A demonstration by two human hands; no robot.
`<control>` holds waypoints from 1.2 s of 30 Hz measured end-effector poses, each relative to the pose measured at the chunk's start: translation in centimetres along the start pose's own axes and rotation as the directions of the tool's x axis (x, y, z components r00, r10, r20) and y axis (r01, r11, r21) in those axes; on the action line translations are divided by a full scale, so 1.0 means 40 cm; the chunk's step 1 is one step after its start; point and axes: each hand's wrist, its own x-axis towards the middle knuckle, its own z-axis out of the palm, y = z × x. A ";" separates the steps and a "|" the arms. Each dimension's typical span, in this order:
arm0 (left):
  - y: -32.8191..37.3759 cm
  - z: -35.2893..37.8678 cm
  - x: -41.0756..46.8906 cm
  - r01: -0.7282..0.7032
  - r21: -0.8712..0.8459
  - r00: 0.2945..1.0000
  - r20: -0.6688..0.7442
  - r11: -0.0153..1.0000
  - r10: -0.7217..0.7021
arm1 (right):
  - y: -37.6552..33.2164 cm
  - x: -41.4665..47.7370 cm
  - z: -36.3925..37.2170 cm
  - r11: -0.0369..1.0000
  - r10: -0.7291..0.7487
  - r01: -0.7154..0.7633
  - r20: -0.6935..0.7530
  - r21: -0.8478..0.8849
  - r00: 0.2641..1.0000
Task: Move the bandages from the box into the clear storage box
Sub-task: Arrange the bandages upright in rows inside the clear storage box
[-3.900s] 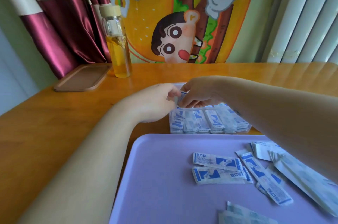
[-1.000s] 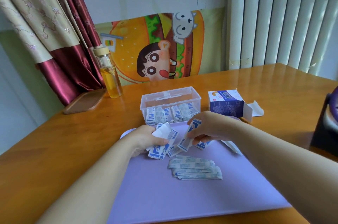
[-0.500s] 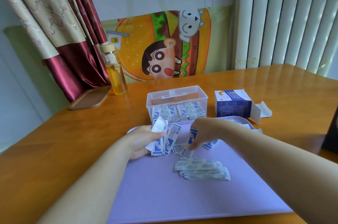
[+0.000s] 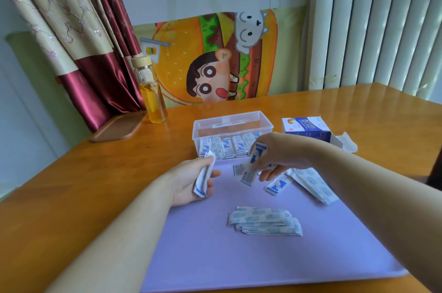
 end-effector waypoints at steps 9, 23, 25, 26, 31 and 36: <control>-0.001 0.053 -0.006 -0.035 -0.084 0.999 -0.039 0.996 0.032 | 0.002 0.033 0.083 0.963 0.019 -0.026 0.027 0.267 0.999; -0.026 0.065 -0.017 -0.163 -0.107 0.982 0.076 0.981 0.171 | 0.032 0.045 0.117 0.757 0.016 -0.057 0.069 0.650 0.997; -0.029 0.065 -0.018 -0.189 -0.077 0.979 0.066 0.979 0.194 | 0.035 0.045 0.120 0.745 0.002 -0.057 0.083 0.665 0.997; -0.029 0.067 -0.020 -0.206 -0.061 0.976 0.058 0.977 0.209 | 0.035 0.045 0.121 0.741 -0.002 -0.057 0.087 0.669 0.996; -0.030 0.077 -0.017 -0.254 -0.024 0.967 0.002 0.967 0.254 | 0.034 0.047 0.126 0.718 -0.022 -0.042 0.084 0.694 0.996; -0.029 0.068 -0.018 -0.201 -0.081 0.979 0.025 0.976 0.203 | 0.028 0.043 0.120 0.793 0.010 0.022 -0.050 0.609 0.999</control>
